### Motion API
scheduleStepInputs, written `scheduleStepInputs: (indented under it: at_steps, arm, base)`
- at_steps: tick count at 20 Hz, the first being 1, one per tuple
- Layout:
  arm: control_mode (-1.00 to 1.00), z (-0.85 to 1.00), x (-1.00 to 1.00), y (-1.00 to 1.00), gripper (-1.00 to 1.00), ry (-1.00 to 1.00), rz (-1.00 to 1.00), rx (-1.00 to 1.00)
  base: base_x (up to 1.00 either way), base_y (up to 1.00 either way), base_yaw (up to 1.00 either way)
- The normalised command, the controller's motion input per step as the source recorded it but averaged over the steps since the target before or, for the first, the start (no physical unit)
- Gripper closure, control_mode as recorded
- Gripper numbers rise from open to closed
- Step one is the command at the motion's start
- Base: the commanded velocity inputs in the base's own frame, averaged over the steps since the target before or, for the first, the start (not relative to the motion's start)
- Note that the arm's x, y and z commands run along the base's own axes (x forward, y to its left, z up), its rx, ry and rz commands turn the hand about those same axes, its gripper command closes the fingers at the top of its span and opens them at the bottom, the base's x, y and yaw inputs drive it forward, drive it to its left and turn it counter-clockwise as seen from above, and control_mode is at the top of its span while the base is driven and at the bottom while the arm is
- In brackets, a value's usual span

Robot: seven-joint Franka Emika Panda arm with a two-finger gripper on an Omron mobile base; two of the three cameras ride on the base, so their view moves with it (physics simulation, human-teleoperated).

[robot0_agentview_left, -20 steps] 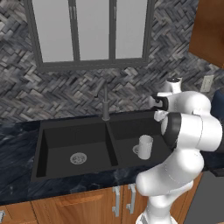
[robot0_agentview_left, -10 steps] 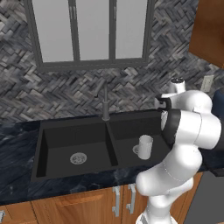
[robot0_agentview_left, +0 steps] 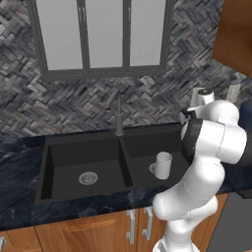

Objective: Place the mug in the left basin and the glass cup in the right basin of the sink.

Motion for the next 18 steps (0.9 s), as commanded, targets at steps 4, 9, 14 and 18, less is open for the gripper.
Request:
scheduleStepInputs:
  at_steps: [4, 9, 14, 18]
  arm:
    - [-1.00, -0.11, 0.00, -0.32, -1.00, 0.00, -0.03, 0.00]
    - [-1.00, -0.01, -0.06, -0.19, -1.00, 0.00, -0.02, 0.00]
    - [-1.00, 0.00, -0.04, -0.09, -1.00, 0.00, -0.01, 0.00]
    - [-1.00, -0.01, -0.05, -0.08, -1.00, 0.00, 0.00, 0.00]
  base:
    - [0.00, 0.00, 0.00]
    - [0.00, 0.00, 0.00]
    - [0.00, 0.00, 0.00]
    - [0.00, 0.00, 0.00]
